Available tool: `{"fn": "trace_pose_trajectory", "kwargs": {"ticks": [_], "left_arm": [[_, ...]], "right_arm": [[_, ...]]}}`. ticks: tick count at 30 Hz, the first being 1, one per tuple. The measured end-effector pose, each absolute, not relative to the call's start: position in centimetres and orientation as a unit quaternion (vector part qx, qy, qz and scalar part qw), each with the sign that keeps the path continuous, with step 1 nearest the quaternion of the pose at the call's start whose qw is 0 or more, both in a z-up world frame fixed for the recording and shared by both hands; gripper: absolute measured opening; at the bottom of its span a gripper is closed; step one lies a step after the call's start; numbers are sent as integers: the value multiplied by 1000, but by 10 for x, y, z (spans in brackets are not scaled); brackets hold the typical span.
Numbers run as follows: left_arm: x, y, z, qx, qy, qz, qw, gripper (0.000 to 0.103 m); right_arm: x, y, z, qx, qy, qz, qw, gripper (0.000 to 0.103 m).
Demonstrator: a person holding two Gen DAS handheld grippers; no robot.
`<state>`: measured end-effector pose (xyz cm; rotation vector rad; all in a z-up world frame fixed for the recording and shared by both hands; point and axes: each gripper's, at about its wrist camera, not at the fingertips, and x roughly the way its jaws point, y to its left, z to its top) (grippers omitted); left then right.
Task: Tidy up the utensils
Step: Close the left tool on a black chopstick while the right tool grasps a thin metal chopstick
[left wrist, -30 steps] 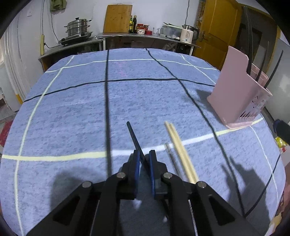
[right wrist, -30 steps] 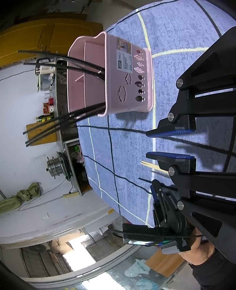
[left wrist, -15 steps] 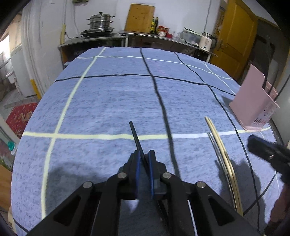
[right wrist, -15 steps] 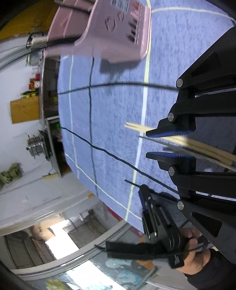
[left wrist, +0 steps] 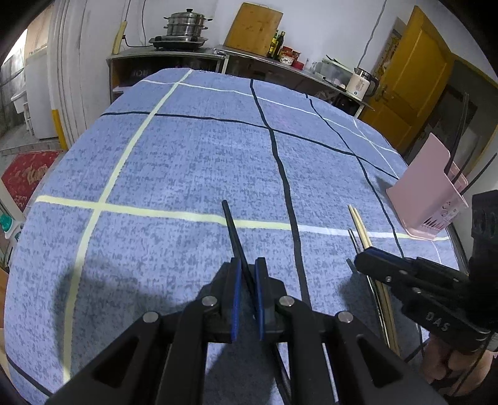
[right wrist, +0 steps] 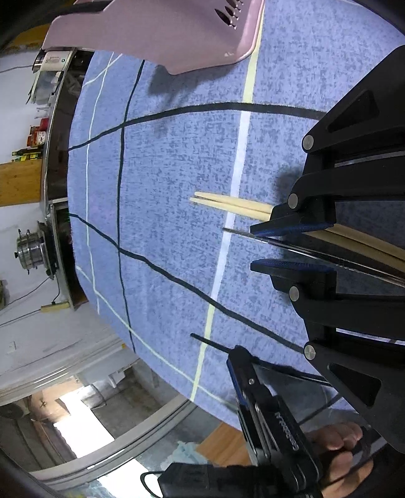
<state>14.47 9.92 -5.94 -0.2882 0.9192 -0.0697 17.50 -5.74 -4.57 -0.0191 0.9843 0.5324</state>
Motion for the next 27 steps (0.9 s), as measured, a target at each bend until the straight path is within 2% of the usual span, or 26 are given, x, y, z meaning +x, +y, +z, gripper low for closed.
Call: {"fn": "trace_pose_trajectory", "kwargs": {"ticks": [8,13,18,27], "left_arm": [[151,97,-59,-139,457,-29,878,10],[153,87,-58,-106,459,-18,882,10],[154,79,-57,-80,457,-14,886,9],[153,83,-40,-97,446,-32,889,6]], "right_arm": [[175,-46,-44,-38,476,237,846,16],[176,-44,-44,-50,479,228,846,7],[178,-45,-42,-40,481,234,844,5],[172,-62,-6,-10,443,249,861,5]]}}
